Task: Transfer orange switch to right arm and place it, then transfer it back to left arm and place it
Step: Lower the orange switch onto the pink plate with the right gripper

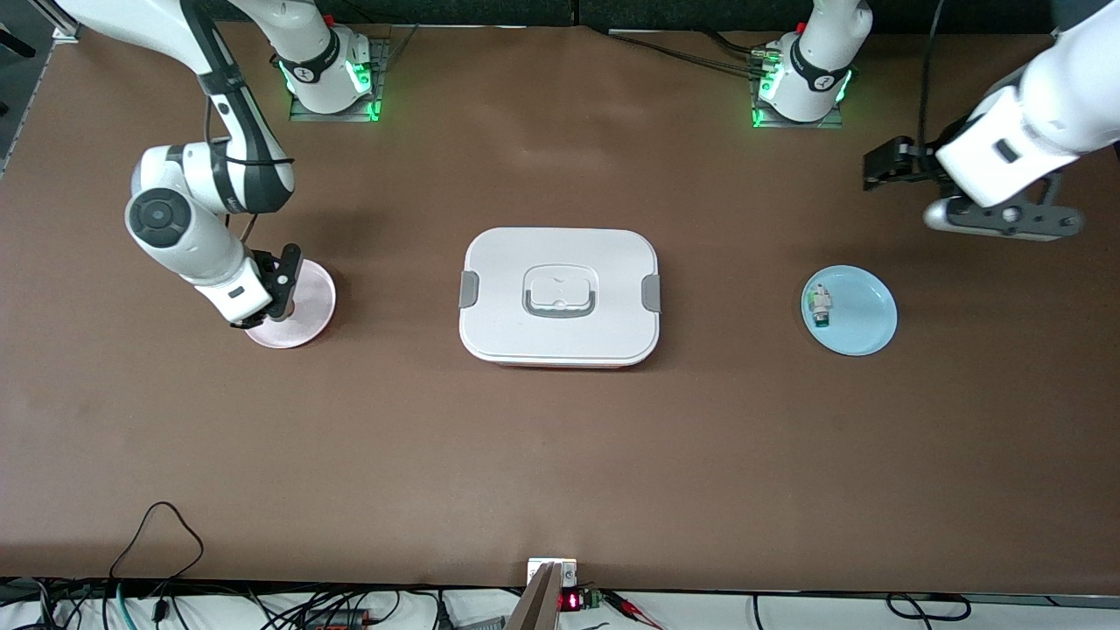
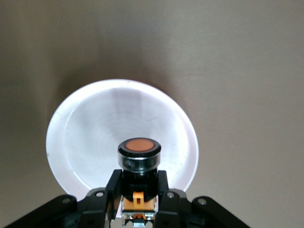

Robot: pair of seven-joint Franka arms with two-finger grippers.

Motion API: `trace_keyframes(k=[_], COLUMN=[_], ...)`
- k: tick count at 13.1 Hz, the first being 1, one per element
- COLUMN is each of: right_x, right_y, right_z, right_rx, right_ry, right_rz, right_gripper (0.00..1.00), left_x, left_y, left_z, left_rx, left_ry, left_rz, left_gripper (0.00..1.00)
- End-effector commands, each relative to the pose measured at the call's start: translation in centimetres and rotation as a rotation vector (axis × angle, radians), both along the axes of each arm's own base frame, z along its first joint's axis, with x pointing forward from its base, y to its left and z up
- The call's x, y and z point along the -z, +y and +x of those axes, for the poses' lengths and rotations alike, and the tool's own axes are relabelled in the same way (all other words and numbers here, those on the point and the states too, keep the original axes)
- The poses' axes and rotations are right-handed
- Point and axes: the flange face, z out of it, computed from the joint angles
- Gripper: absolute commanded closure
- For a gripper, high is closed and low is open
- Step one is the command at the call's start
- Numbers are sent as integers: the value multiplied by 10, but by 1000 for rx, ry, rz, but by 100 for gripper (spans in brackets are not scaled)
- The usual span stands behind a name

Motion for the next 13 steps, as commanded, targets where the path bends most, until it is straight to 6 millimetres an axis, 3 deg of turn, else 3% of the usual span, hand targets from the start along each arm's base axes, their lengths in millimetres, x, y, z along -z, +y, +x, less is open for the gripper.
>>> trace_keyframes(k=[1, 6, 10, 11, 12, 13], right_x=[19, 40, 47, 46, 44, 42], right_y=[1, -9, -15, -16, -15, -15], right_z=[-8, -12, -19, -19, -20, -20], right_rx=[-76, -69, -47, -44, -41, -39], right_ry=[-10, -19, -5, -5, -2, -4], right_rz=[-13, 2, 4, 4, 2, 1], right_gripper=[68, 68, 66, 58, 43, 0], left_x=[-17, -13, -11, -11, -9, -9], left_y=[24, 45, 44, 46, 53, 59], left_z=[-5, 4, 7, 7, 9, 9], left_rx=[-13, -52, -39, -21, -30, -44], left_ry=[-36, -61, -65, -64, -64, -62], left_rz=[-4, -2, -3, -7, -2, 4], left_gripper=[0, 0, 0, 0, 0, 0])
